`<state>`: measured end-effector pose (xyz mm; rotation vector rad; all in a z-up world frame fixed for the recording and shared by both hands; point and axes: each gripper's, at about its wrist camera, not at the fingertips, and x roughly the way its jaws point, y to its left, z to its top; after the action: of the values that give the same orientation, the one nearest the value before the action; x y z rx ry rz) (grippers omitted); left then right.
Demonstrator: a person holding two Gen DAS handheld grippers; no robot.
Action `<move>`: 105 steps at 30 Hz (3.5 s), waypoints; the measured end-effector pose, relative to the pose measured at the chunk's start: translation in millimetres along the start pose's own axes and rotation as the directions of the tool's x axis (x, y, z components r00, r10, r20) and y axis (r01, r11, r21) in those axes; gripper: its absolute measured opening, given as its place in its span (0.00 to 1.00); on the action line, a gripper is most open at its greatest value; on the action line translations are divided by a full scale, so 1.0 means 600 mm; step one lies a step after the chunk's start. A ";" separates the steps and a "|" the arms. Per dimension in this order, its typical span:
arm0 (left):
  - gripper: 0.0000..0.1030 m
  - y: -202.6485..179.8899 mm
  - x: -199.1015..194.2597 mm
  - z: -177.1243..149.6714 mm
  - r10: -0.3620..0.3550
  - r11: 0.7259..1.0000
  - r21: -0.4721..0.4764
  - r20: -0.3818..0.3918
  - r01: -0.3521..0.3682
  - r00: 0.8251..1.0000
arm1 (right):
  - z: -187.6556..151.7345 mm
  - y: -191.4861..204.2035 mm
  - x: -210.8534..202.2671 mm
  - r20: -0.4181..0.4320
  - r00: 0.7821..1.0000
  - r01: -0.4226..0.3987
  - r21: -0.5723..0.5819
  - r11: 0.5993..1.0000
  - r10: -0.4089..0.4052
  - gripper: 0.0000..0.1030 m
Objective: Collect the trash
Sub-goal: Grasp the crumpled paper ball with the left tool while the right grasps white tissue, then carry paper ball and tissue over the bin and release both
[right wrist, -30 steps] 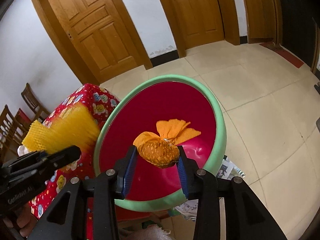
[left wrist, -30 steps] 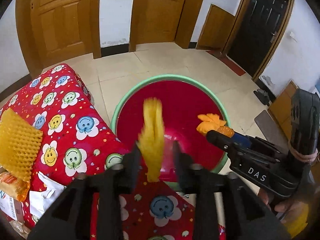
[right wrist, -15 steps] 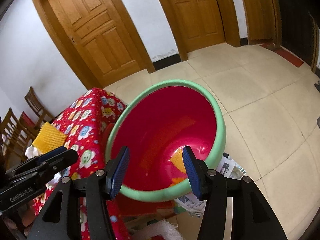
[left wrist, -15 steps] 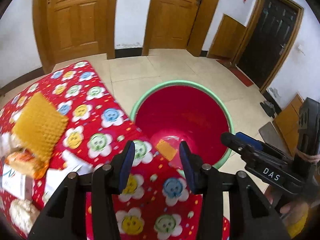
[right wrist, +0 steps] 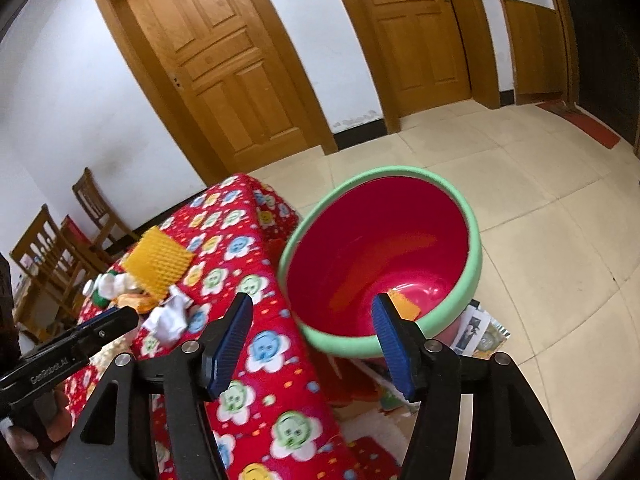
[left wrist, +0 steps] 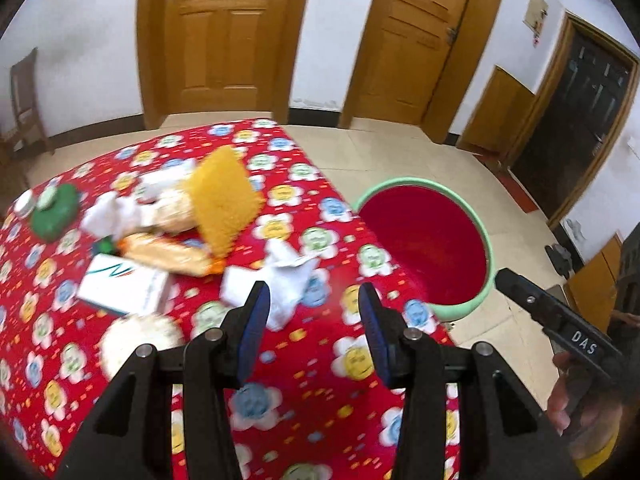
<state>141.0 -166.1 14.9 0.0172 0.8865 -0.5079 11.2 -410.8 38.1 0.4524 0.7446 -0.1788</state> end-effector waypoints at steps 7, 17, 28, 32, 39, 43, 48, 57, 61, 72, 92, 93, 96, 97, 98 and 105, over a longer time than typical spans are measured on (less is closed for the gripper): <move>0.45 0.068 -0.034 -0.023 0.084 0.994 -0.068 0.020 -0.082 0.996 | -0.015 0.026 -0.012 -0.010 1.000 -0.018 -0.019 1.000 0.017 0.63; 0.45 0.152 -0.031 -0.050 0.159 0.970 -0.185 -0.010 -0.158 0.987 | -0.026 0.065 0.005 -0.054 0.998 -0.038 -0.053 0.998 0.035 0.64; 0.49 0.178 -0.002 -0.071 0.132 0.962 -0.237 -0.033 -0.136 0.991 | -0.028 0.113 0.045 -0.105 0.993 -0.059 -0.113 0.992 0.047 0.64; 0.60 0.177 0.009 -0.072 0.186 0.959 -0.206 -0.053 -0.193 0.981 | -0.027 0.131 0.064 -0.123 0.991 -0.067 -0.135 0.989 0.050 0.64; 0.60 0.191 0.016 -0.076 0.125 0.961 -0.242 -0.057 -0.136 0.990 | -0.028 0.163 0.099 -0.158 0.985 -0.098 -0.160 0.982 0.072 0.64; 0.54 0.198 0.015 -0.081 0.078 0.960 -0.268 -0.035 -0.084 0.996 | -0.031 0.176 0.121 -0.183 0.979 -0.118 -0.156 0.981 0.089 0.64; 0.52 0.198 0.002 -0.080 0.073 0.962 -0.262 -0.006 -0.072 0.997 | -0.035 0.194 0.151 -0.215 0.970 -0.144 -0.157 0.977 0.109 0.64; 0.52 0.192 -0.036 -0.070 0.111 0.970 -0.222 0.057 -0.095 0.992 | -0.045 0.218 0.201 -0.259 0.955 -0.189 -0.145 0.971 0.147 0.63; 0.52 0.196 -0.050 -0.067 0.114 0.969 -0.228 0.075 -0.095 0.991 | -0.043 0.216 0.208 -0.254 0.944 -0.238 -0.092 0.967 0.209 0.46; 0.52 0.185 -0.074 -0.064 0.111 0.969 -0.229 0.092 -0.087 0.990 | -0.043 0.207 0.165 -0.200 0.950 -0.258 -0.066 0.964 0.241 0.25; 0.52 0.050 -0.037 -0.005 -0.007 0.997 -0.071 0.083 0.013 0.997 | -0.006 0.093 0.015 0.019 0.988 -0.150 -0.025 0.988 0.150 0.25; 0.52 0.040 -0.032 0.000 -0.012 0.998 -0.057 0.081 0.017 0.997 | -0.004 0.085 0.013 0.024 0.989 -0.143 -0.015 0.990 0.143 0.25; 0.52 0.009 -0.015 0.014 -0.033 0.999 -0.017 0.076 0.034 0.997 | 0.003 0.058 0.013 0.033 0.993 -0.112 0.013 0.994 0.112 0.25; 0.52 -0.004 -0.006 0.019 -0.039 0.999 -0.001 0.073 0.039 0.997 | 0.004 0.049 0.013 0.033 0.994 -0.101 0.023 0.995 0.100 0.25; 0.52 -0.013 0.002 0.023 -0.043 0.999 0.011 0.069 0.042 0.997 | 0.006 0.039 0.015 0.034 0.995 -0.091 0.032 0.995 0.090 0.25; 0.52 -0.090 0.075 0.050 -0.086 0.992 0.094 0.023 0.083 0.996 | 0.020 -0.029 0.033 0.032 0.999 -0.027 0.092 0.995 0.024 0.25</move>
<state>163.5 -238.9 11.0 0.0579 0.8387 -0.6274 27.4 -432.0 26.8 0.5459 0.7019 -0.1968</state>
